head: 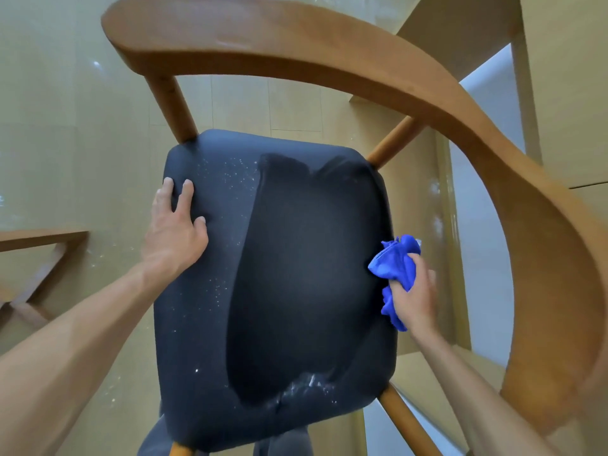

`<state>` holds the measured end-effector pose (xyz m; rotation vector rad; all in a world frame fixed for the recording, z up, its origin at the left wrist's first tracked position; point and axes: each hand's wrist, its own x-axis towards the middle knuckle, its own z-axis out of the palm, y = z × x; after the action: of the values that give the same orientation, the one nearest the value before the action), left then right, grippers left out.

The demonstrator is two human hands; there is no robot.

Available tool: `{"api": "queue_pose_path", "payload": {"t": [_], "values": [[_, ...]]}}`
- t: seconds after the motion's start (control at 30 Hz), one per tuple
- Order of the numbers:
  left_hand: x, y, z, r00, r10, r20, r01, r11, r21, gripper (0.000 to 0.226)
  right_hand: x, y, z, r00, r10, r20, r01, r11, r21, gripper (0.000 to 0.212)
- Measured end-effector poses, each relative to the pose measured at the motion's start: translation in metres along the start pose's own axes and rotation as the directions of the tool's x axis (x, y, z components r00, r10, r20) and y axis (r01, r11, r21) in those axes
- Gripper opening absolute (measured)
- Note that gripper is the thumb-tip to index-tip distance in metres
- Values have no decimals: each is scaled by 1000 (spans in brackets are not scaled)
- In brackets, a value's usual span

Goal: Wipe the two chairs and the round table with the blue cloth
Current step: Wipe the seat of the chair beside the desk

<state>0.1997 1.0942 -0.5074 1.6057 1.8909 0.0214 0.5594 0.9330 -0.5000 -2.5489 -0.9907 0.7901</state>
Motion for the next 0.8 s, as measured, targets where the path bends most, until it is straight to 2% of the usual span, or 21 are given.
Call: {"api": "queue_pose_path", "payload": {"t": [0.07,0.1,0.17,0.2,0.27,0.3,0.33,0.4,0.43,0.47,0.5,0.53,0.57,0.63,0.67,0.7,0.73,0.8], "values": [[0,1,0,1000,5,-5,-5,1000,0,62,-41,1,7,999,-15,-40,12,998,-60,45],[-1,1,0,1000,3,-2,-3,1000,2,62,-64,-1,11,999,-37,7,37,994,-107,52],[0,2,-3,1000,6,20,-6,1000,-1,62,-119,-13,27,972,-107,211,149,970,-192,62],[0,1,-5,999,5,35,-5,1000,-5,62,-151,-21,38,927,-174,332,259,938,-231,65],[2,-1,-9,998,7,63,-6,1000,-2,63,-205,-38,59,772,-301,559,500,831,-243,70],[3,-2,-10,998,5,70,-5,1000,4,63,-222,-42,67,663,-335,669,622,745,-243,71],[3,-3,-10,997,3,74,-4,1000,10,63,-228,-46,72,551,-350,758,729,644,-232,69],[4,-3,-9,997,5,73,-5,1000,6,62,-223,-49,67,353,-405,843,903,383,-194,55],[3,-3,-8,998,7,67,-8,1000,1,62,-219,-44,63,251,-417,874,959,228,-167,48],[3,-2,-7,998,8,58,-8,1000,0,62,-216,-45,61,161,-360,919,983,145,-115,43],[3,-2,-6,998,10,55,-10,1000,1,62,-217,-53,61,140,-266,954,987,111,-114,37],[3,-2,-5,998,11,55,-12,1000,3,62,-217,-63,66,169,-198,966,982,123,-146,26],[3,-3,-4,999,11,53,-11,1000,4,63,-218,-75,72,226,-102,969,961,186,-205,20],[3,-4,-5,999,13,48,-13,1000,3,63,-216,-84,90,281,47,958,903,325,-281,31],[4,-4,-5,999,17,52,-17,1000,-1,63,-214,-78,90,265,80,961,883,380,-275,28],[4,-3,-5,998,19,58,-19,1000,-7,63,-208,-75,86,252,109,962,885,377,-275,23],[4,-3,-6,998,19,62,-18,1000,-10,63,-196,-62,78,242,-21,970,934,274,-227,20],[2,-3,-7,998,20,62,-19,1000,-8,63,-166,-29,43,87,-373,924,996,47,-75,19]]}}
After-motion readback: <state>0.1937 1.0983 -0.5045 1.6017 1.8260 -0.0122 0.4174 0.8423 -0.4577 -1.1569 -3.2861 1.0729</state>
